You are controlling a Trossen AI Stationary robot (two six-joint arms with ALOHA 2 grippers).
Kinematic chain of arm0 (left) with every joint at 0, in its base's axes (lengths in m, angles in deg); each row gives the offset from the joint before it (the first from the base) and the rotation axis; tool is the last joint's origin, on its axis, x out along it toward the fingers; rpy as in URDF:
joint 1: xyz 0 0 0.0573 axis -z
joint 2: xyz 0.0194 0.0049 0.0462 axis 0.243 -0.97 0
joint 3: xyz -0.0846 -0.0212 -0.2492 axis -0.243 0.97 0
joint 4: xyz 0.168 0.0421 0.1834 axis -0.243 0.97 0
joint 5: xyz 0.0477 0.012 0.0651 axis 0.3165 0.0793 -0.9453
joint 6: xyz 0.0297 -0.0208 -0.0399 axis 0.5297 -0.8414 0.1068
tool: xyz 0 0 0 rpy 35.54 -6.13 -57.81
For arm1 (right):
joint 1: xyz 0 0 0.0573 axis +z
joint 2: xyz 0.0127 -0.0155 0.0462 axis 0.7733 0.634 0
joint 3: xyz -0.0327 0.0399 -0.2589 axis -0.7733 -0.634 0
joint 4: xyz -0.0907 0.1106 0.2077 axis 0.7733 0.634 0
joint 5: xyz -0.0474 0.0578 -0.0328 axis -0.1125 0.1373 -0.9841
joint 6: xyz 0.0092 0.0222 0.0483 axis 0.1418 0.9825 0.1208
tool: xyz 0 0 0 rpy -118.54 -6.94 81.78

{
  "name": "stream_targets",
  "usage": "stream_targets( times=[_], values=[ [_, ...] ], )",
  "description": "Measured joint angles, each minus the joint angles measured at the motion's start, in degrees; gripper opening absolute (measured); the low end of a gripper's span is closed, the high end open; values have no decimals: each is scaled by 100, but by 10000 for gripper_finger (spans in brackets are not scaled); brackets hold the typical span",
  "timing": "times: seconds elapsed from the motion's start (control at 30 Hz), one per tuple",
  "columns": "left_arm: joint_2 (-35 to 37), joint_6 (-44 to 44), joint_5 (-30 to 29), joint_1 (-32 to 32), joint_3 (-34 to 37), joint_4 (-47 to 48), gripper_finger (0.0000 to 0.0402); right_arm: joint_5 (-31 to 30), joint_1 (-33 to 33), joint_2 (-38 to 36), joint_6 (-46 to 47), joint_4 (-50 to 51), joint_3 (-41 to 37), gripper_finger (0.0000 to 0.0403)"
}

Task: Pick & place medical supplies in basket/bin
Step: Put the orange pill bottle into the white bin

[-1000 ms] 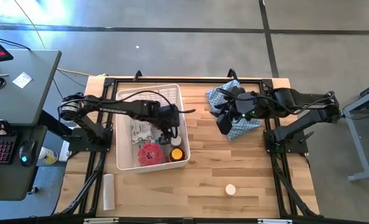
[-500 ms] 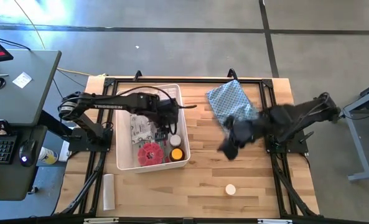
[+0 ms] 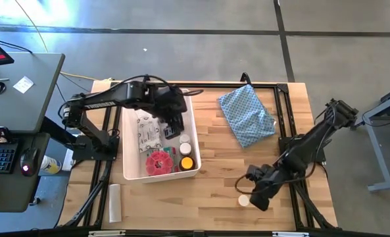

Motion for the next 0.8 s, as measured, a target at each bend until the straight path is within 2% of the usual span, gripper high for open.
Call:
stream_targets(
  times=[0.17, 0.37, 0.53, 0.67, 0.8],
  values=[
    [0, -398, -22, 276, -580, 75, 289, -57, 195, 0, -439, -1173, -630, 257],
    [0, -643, -204, 837, -1094, -471, 289, 306, 332, 0, -534, -2799, -1445, 259],
    [0, -778, -592, 1348, -1214, -965, 289, 467, 504, 0, -337, -3110, -1895, 261],
    [-2, -944, -959, 1628, -1212, -910, 289, -67, 870, 0, -342, -2779, -1875, 259],
    [-2, -1155, -1153, 1783, -1210, -884, 289, -1026, 1284, 24, -505, -2285, -1865, 259]
  ],
)
